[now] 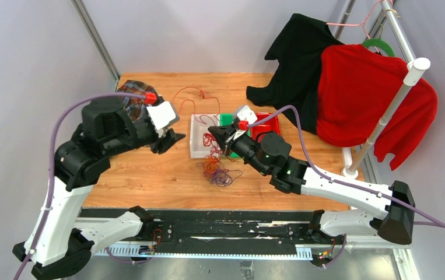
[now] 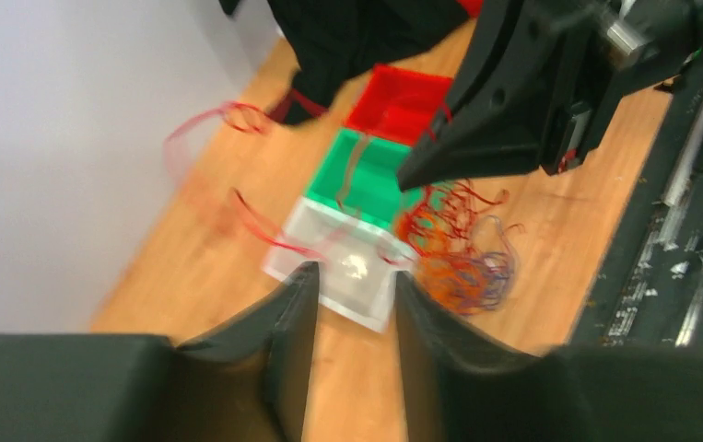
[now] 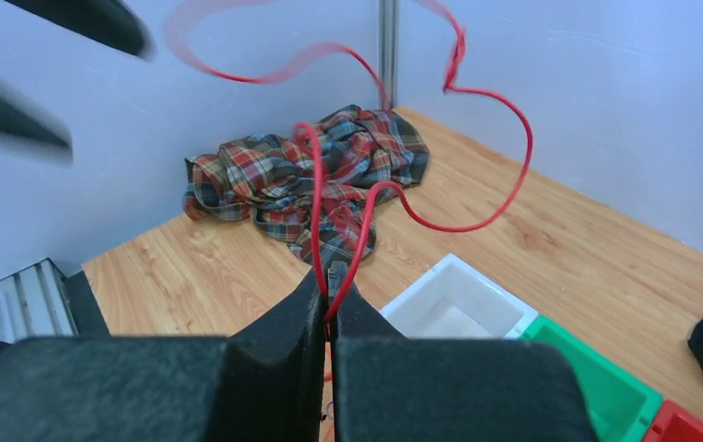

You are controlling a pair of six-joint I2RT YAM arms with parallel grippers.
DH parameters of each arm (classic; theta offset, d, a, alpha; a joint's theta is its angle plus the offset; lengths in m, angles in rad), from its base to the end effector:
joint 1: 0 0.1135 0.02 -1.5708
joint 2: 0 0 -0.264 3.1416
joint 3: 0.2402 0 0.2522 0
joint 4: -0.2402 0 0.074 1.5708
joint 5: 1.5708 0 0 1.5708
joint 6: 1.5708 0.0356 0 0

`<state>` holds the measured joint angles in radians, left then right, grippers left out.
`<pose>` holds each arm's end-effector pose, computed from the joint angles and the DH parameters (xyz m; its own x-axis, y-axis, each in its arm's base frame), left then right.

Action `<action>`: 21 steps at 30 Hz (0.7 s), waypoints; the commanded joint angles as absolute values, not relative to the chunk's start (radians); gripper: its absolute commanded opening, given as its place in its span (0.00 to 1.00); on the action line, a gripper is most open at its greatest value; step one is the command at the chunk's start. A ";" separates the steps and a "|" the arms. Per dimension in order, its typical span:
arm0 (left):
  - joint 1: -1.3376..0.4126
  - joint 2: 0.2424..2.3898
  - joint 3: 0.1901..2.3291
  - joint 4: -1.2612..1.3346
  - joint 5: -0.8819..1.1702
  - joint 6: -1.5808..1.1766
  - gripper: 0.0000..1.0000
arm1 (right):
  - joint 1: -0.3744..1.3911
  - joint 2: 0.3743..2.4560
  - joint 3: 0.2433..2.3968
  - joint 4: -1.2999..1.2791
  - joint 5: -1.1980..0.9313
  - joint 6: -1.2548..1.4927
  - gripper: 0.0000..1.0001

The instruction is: Untangle the cables

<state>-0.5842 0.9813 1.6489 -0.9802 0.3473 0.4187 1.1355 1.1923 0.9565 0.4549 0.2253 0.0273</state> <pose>0.1024 -0.0822 0.4987 0.0863 0.4012 -0.9119 0.8249 0.4844 0.2912 0.1256 0.2512 0.3836 0.0700 0.2136 -0.9744 -0.7941 0.6031 0.0752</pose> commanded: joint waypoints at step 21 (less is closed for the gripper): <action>-0.588 0.936 1.415 -0.979 0.546 0.888 0.74 | 1.129 1.218 1.055 0.231 -0.174 0.077 0.01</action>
